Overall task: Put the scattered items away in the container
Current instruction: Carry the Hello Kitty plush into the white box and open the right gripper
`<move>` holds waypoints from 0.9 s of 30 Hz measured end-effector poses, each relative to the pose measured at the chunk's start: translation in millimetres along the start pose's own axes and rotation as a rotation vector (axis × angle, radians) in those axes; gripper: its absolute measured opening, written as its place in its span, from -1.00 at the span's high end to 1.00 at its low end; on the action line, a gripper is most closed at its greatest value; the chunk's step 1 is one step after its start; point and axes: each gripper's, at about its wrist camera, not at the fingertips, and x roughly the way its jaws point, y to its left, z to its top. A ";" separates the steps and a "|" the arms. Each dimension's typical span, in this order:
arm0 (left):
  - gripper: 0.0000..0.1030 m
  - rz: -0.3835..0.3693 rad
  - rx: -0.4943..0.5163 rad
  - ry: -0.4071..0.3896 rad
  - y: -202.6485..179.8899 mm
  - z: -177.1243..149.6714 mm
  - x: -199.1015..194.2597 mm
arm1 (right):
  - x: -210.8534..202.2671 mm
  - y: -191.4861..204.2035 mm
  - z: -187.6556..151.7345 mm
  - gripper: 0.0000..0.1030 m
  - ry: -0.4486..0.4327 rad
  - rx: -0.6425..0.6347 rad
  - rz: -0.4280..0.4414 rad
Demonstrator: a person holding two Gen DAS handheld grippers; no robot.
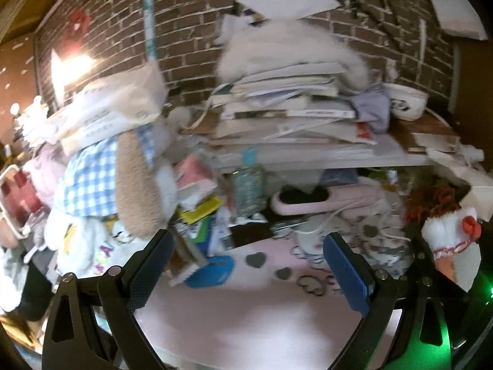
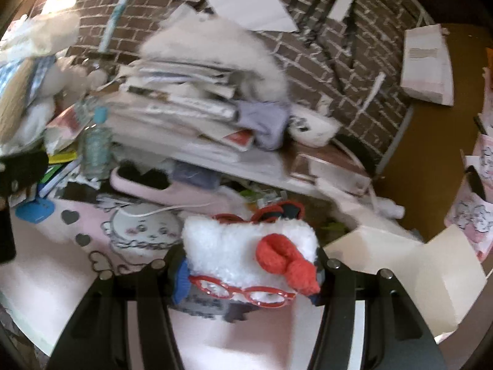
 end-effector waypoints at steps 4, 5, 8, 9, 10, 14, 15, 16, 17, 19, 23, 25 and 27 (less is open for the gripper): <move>-0.89 -0.042 0.018 -0.018 -18.3 4.8 -8.7 | -9.4 -24.1 0.6 -0.04 -0.022 0.022 -0.049; -0.89 -0.055 0.020 -0.023 -23.6 6.1 -11.3 | -11.8 -31.3 0.4 -0.04 -0.027 0.028 -0.064; -0.89 -0.085 0.030 -0.029 -36.3 7.5 -16.3 | -16.0 -52.6 -1.1 -0.04 -0.026 0.052 -0.090; -0.89 -0.097 0.035 -0.030 -40.6 7.4 -17.7 | -17.5 -60.7 -2.5 -0.04 -0.025 0.060 -0.102; -0.89 -0.106 0.041 -0.031 -44.6 7.4 -19.0 | -18.3 -68.1 -3.9 -0.04 -0.023 0.068 -0.110; -0.89 -0.127 0.069 -0.024 -61.5 5.7 -20.1 | -19.9 -96.2 -11.0 -0.04 -0.003 0.101 -0.136; -0.89 -0.131 0.075 -0.021 -65.4 4.8 -19.7 | -19.8 -103.5 -13.6 -0.04 0.005 0.110 -0.142; -0.89 -0.135 0.081 -0.017 -69.6 3.7 -19.3 | -19.7 -110.5 -16.3 -0.04 0.013 0.120 -0.147; -0.89 -0.138 0.084 -0.016 -71.6 2.6 -19.6 | -19.4 -117.2 -19.1 -0.04 0.020 0.131 -0.150; -0.89 -0.146 0.093 -0.011 -77.3 -0.2 -20.2 | -17.5 -129.7 -25.0 -0.04 0.038 0.152 -0.152; -0.89 -0.156 0.111 0.000 -86.6 -7.2 -20.1 | -12.6 -149.4 -35.8 -0.04 0.069 0.187 -0.160; -0.89 -0.160 0.117 0.005 -89.4 -9.8 -19.6 | -10.0 -158.7 -41.4 -0.04 0.089 0.207 -0.152; -0.89 -0.162 0.120 0.012 -91.1 -12.0 -18.6 | -6.8 -167.2 -45.8 -0.04 0.113 0.227 -0.137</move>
